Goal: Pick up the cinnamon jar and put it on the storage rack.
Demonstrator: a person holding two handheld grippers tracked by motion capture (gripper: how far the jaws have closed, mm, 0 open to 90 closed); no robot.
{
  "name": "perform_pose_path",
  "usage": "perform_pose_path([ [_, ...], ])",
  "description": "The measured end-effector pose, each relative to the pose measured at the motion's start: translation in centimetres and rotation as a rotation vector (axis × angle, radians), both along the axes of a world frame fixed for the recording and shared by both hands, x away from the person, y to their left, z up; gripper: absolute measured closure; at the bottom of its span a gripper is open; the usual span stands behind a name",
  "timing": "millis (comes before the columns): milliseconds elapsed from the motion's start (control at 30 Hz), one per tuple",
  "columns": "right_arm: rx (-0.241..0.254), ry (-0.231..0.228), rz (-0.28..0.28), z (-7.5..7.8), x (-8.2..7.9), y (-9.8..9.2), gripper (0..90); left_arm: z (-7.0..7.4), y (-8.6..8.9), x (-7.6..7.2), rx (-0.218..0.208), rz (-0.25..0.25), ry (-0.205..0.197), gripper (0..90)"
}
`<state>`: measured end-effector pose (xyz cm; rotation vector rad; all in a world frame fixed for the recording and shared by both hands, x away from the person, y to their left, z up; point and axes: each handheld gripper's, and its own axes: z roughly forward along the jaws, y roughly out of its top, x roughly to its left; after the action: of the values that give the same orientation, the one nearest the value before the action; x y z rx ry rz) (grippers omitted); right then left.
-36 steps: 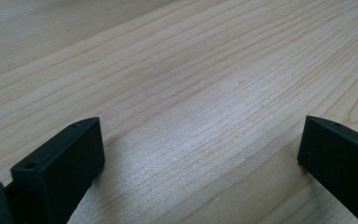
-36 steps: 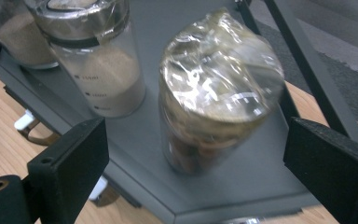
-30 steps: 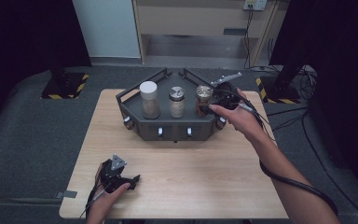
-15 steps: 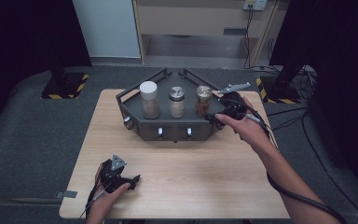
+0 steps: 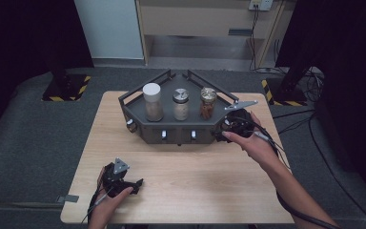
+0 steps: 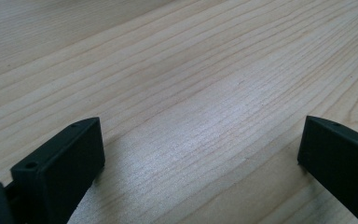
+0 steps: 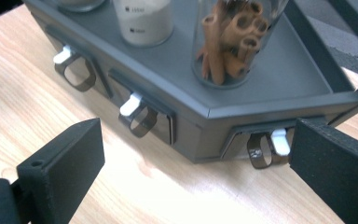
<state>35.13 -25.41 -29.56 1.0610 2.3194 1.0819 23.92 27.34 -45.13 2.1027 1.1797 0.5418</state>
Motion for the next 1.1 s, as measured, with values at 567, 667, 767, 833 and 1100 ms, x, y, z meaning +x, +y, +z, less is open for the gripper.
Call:
perform_pose_path([
  [567,-0.003,-0.012,-0.006,-2.9,-2.3,-1.2,3.6,0.0,0.0,0.0,0.0,0.0,0.0,0.0],
  [667,0.005,-0.024,-0.003,-3.1,-2.8,-1.3,3.6,0.0,0.0,0.0,0.0,0.0,0.0,0.0],
  [767,0.003,-0.027,-0.002,-3.4,-3.2,-1.3,3.5,0.0,0.0,0.0,0.0,0.0,0.0,0.0],
  [833,0.002,-0.027,-0.001,-3.5,-3.3,-1.4,3.6,0.0,0.0,0.0,0.0,0.0,0.0,0.0],
  [1100,0.018,-0.012,-0.006,-4.6,-4.0,-1.9,3.6,0.0,0.0,0.0,0.001,0.0,0.0,0.0],
])
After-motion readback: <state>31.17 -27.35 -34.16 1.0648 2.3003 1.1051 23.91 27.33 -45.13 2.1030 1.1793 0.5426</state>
